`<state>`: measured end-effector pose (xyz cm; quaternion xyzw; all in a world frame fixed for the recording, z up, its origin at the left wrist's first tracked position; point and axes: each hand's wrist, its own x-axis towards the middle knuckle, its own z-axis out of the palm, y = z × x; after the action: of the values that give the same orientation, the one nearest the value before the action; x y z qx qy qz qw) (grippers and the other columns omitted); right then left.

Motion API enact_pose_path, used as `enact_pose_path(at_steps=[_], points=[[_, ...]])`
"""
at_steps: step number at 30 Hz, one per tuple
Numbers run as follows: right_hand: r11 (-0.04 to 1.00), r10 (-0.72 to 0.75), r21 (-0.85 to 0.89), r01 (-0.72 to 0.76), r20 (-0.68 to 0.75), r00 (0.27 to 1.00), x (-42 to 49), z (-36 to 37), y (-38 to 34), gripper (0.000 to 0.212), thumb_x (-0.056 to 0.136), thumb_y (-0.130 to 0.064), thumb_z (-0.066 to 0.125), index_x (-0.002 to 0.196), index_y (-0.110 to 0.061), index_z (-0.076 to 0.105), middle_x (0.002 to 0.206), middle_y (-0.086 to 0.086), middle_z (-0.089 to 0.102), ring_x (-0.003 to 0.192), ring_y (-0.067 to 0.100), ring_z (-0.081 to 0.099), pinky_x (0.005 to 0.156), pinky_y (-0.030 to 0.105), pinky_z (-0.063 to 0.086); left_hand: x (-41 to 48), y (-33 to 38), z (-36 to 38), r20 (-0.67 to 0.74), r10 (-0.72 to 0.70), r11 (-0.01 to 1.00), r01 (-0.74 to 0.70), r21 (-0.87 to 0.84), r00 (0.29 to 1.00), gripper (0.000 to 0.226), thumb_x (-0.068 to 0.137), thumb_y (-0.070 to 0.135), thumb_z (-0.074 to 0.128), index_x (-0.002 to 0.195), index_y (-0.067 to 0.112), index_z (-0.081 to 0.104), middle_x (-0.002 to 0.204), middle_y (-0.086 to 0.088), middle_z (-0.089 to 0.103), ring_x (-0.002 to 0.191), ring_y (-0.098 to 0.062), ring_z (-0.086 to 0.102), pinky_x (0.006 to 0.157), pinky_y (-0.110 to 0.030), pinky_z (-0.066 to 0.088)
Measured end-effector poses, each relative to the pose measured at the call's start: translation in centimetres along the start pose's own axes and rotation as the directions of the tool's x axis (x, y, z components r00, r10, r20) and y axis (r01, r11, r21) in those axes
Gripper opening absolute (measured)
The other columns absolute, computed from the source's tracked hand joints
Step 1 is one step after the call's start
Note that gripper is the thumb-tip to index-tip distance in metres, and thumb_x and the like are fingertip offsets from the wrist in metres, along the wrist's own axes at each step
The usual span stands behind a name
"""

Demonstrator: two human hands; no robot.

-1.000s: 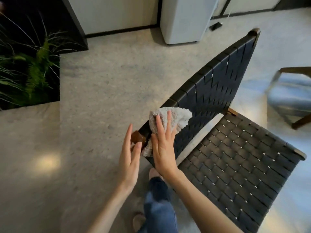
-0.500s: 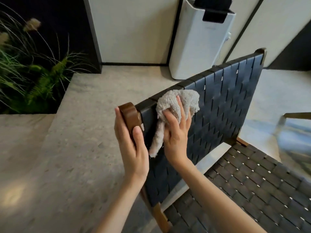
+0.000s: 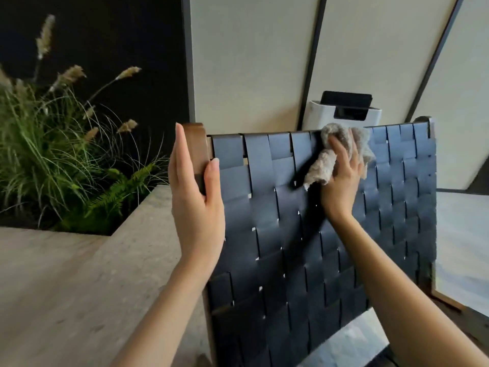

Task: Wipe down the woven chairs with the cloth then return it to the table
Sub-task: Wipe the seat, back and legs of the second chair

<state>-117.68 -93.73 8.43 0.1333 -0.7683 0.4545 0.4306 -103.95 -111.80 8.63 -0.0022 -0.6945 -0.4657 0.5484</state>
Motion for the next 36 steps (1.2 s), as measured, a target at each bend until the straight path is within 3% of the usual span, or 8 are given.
enact_pose_path(at_steps=[4,7,10,19,26,30,32,36], points=[[0.98,-0.12,0.161,0.117,0.008,0.993,-4.3,1.8,-5.0,0.053,0.081,-0.002,0.042,0.125,-0.024,0.063,0.146,0.001,0.043,0.139,0.026,0.03,0.117,0.043,0.018,-0.2,0.1,0.0,-0.014,0.001,0.999,0.0,0.044,1.0,0.059,0.1,0.028,0.043,0.15,0.024,0.013,0.15,0.012,0.02,0.132,0.011,0.022,0.093,0.005,0.024],[0.943,-0.272,0.219,0.251,0.072,0.96,-8.3,2.6,-7.7,0.054,0.083,-0.009,0.04,0.127,-0.033,0.06,0.146,-0.005,0.042,0.137,0.026,0.031,0.116,0.036,0.021,-0.6,0.3,-0.1,-0.019,0.005,0.994,-0.003,0.111,1.0,0.059,0.099,0.03,0.041,0.151,0.023,0.013,0.154,0.004,0.023,0.137,-0.002,0.026,0.095,0.004,0.025],[0.92,-0.376,0.163,0.356,0.111,0.92,-7.4,1.3,-5.0,0.044,0.088,-0.002,0.05,0.123,-0.025,0.065,0.143,0.003,0.046,0.135,0.033,0.035,0.116,0.025,0.018,-1.8,0.5,0.0,-0.015,0.02,0.988,-0.017,0.155,1.0,0.061,0.099,0.027,0.043,0.151,0.021,0.011,0.154,0.005,0.018,0.132,0.011,0.017,0.091,0.008,0.021],[0.98,0.139,0.142,-0.14,0.012,0.99,-3.6,-2.5,2.0,0.053,0.083,0.011,0.047,0.125,-0.018,0.063,0.149,0.004,0.04,0.143,0.029,0.022,0.118,0.045,0.011,-2.7,0.8,0.2,-0.066,0.062,0.936,-0.035,0.35,0.996,0.061,0.1,0.03,0.041,0.151,0.016,0.011,0.155,-0.011,0.024,0.12,0.012,0.023,0.076,0.012,0.027],[0.942,-0.254,0.26,0.211,0.144,0.956,-13.1,0.3,-6.5,0.04,0.087,-0.025,0.056,0.126,-0.025,0.062,0.136,-0.001,0.052,0.141,0.02,0.028,0.118,0.039,0.02,-3.2,0.8,0.0,-0.058,0.08,0.937,-0.055,0.346,0.995,0.059,0.101,0.03,0.038,0.151,0.016,0.011,0.156,-0.008,0.021,0.131,0.003,0.018,0.088,0.011,0.02],[0.917,-0.394,0.15,0.369,0.208,0.895,-10.6,-1.2,-2.0,0.041,0.086,-0.013,0.06,0.126,-0.018,0.063,0.138,0.008,0.052,0.136,0.035,0.032,0.116,0.043,0.023,-4.8,0.3,-0.1,-0.038,0.093,0.94,-0.074,0.334,0.995,0.056,0.102,0.024,0.036,0.15,0.02,0.01,0.157,-0.006,0.019,0.136,0.0,0.017,0.092,0.009,0.019],[0.95,-0.312,0.082,0.302,0.182,0.932,-8.5,-2.5,1.6,0.052,0.081,-0.003,0.06,0.131,-0.013,0.058,0.145,0.006,0.044,0.14,0.036,0.026,0.117,0.041,0.016,-5.5,-0.1,-0.2,-0.037,0.109,0.929,-0.089,0.358,0.993,0.055,0.102,0.024,0.036,0.15,0.022,0.009,0.157,-0.008,0.02,0.133,0.004,0.015,0.088,0.01,0.023],[0.986,0.142,0.083,-0.146,0.049,0.989,-5.8,-4.4,5.5,0.066,0.082,0.002,0.056,0.144,-0.014,0.039,0.154,0.008,0.031,0.145,0.032,0.015,0.115,0.052,0.017,-5.6,-0.1,0.1,-0.066,0.168,0.884,-0.121,0.451,0.984,0.052,0.103,0.02,0.034,0.151,0.018,0.015,0.154,-0.014,0.023,0.127,0.003,0.032,0.078,-0.013,0.045]])
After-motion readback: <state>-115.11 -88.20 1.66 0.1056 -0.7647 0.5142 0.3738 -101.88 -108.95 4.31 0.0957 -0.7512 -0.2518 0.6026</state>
